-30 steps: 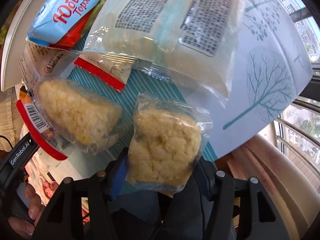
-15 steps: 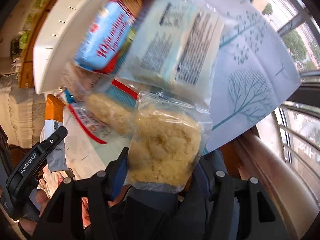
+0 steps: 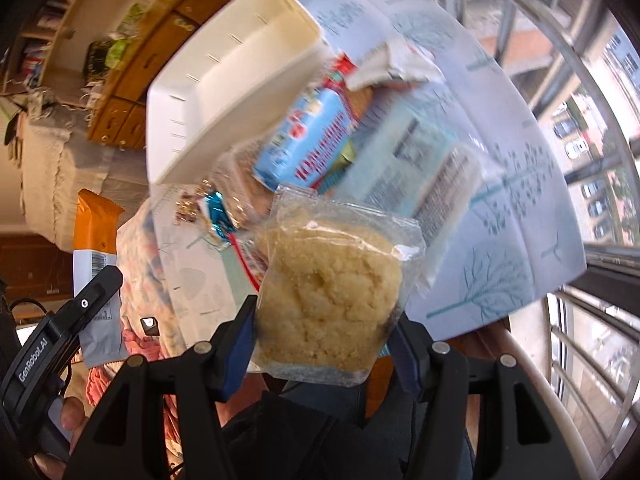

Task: Organize snacks
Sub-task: 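Carry both snacks over the white tray and release them inside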

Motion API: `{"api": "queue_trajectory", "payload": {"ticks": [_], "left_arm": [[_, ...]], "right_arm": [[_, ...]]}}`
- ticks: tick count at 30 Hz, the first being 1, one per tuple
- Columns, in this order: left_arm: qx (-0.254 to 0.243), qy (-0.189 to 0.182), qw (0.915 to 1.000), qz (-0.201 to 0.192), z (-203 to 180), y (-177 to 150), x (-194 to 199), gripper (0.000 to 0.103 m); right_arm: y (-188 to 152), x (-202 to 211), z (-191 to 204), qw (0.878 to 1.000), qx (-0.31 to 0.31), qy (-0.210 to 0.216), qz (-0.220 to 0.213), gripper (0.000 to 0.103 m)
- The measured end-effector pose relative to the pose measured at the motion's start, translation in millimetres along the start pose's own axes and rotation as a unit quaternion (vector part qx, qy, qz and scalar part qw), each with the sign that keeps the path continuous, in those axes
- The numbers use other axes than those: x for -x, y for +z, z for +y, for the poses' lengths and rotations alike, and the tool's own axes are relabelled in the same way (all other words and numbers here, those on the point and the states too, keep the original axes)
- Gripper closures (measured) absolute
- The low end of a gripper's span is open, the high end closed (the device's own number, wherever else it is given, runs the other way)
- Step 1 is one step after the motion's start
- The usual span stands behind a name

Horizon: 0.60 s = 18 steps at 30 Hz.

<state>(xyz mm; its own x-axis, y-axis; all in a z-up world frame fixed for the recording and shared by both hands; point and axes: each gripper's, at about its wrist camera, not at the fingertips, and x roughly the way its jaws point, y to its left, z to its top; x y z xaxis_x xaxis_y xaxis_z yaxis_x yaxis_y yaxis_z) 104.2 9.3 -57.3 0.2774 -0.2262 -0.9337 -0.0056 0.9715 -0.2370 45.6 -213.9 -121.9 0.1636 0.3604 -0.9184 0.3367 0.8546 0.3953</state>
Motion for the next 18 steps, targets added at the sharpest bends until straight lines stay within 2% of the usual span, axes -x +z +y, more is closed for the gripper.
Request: {"api": "queue_trajectory", "payload": {"ticks": [8, 18], "left_arm": [[0.001, -0.001, 0.9993, -0.038, 8.4, 37.1, 33.4, 0.07], [-0.001, -0.014, 0.9977, -0.066, 33.7, 103.4, 37.3, 0.07]], "right_arm": [[47.1, -1.9, 26.7, 0.999, 0.021, 0.012, -0.021, 0.043], [108.5, -3.3, 76.1, 0.998, 0.023, 0.011, -0.063, 0.043]]}}
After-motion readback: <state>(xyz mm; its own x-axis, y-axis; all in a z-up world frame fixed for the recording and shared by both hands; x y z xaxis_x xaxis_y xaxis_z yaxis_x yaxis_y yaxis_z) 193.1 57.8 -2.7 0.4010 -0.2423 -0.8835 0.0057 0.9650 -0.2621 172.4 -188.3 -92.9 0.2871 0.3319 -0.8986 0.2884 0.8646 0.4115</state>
